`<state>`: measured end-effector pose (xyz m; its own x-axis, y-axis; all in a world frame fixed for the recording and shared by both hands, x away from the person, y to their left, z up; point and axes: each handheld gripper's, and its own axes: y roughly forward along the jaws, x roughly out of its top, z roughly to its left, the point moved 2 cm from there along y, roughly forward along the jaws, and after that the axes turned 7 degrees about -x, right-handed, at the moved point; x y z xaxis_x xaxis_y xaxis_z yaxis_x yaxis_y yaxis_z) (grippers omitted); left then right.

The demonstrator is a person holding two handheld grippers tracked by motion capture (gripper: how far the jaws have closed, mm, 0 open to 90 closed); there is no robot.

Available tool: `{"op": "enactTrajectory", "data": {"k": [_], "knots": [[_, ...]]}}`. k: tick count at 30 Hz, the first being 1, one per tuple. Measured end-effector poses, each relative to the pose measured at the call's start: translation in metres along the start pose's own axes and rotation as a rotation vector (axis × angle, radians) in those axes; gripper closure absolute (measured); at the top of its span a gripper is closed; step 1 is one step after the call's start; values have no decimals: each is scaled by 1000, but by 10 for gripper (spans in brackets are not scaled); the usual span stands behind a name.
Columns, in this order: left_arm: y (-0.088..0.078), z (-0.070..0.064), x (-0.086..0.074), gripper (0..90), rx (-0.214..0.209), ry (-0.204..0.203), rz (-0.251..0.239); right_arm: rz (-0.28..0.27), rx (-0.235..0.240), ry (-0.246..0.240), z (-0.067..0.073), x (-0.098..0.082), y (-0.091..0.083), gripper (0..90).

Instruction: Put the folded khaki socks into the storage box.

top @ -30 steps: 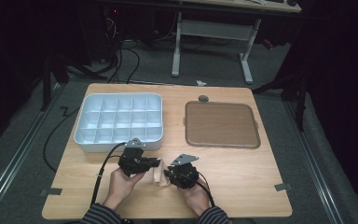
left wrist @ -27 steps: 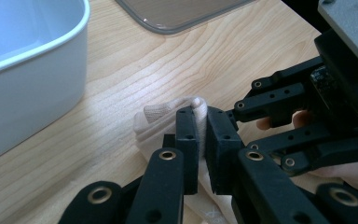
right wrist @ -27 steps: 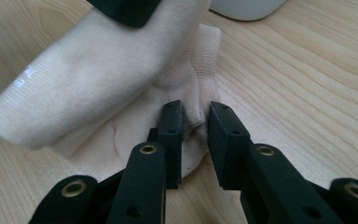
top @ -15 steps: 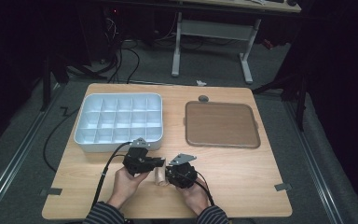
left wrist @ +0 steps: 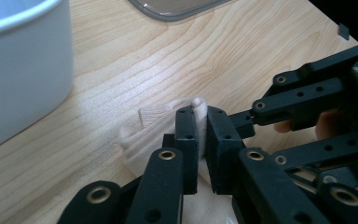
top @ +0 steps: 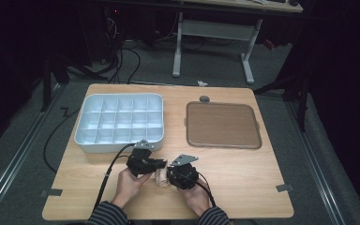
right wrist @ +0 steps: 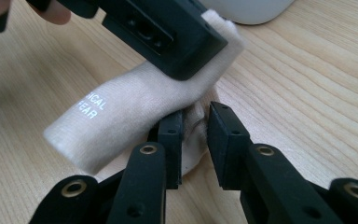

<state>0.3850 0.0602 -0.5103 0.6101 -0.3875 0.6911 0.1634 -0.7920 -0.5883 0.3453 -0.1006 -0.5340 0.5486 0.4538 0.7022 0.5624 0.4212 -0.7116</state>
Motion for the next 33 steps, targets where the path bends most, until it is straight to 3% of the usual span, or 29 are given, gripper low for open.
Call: {"op": "enactTrajectory", "data": {"k": [2, 10, 21, 29, 33], "knots": [[3, 0, -2, 847, 19, 22, 35, 7, -3, 1, 1, 0, -2, 752], [5, 4, -4, 848, 15, 4, 37, -33, 3, -7, 2, -3, -23, 754], [8, 4, -5, 848, 26, 11, 49, -96, 46, -53, 19, 1, -46, 734], [8, 3, -5, 848, 30, 21, 48, -67, 41, -85, 26, 3, -33, 715], [8, 3, -5, 848, 30, 25, 46, -39, 57, -79, 23, -2, -25, 817]]}}
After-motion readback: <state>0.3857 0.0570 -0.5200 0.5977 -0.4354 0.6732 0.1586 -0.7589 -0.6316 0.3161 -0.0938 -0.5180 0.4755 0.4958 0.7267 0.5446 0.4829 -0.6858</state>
